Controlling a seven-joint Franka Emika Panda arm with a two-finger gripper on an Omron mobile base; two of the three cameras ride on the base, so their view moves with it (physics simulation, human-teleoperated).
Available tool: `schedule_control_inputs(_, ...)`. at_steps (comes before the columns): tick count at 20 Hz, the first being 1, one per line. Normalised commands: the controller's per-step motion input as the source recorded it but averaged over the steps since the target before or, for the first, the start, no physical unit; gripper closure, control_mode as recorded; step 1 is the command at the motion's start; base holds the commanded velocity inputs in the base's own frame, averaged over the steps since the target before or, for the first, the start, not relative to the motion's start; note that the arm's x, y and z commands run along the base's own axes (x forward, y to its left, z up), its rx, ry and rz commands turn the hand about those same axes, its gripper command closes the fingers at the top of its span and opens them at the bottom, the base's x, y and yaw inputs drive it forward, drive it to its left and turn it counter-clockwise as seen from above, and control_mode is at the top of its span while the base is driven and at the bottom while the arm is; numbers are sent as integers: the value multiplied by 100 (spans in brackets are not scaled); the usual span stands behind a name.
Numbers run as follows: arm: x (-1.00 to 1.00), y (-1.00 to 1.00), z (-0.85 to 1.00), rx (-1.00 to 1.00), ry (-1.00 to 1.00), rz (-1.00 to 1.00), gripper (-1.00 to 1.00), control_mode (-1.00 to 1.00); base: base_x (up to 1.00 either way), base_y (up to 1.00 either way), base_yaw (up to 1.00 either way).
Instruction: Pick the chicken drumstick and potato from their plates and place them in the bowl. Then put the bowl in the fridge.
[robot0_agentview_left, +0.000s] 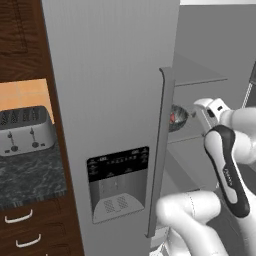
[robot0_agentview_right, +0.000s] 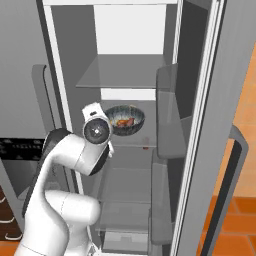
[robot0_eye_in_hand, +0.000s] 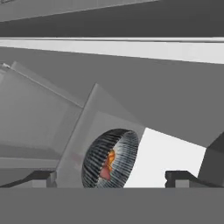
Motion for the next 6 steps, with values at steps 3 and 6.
schedule_control_inputs(3, -80, 25, 44, 0, 22, 2, -100, -100, 0, 0, 0)
schedule_control_inputs(6, -82, 29, 38, 0, 5, 4, -100, -100, 0, 0, 0)
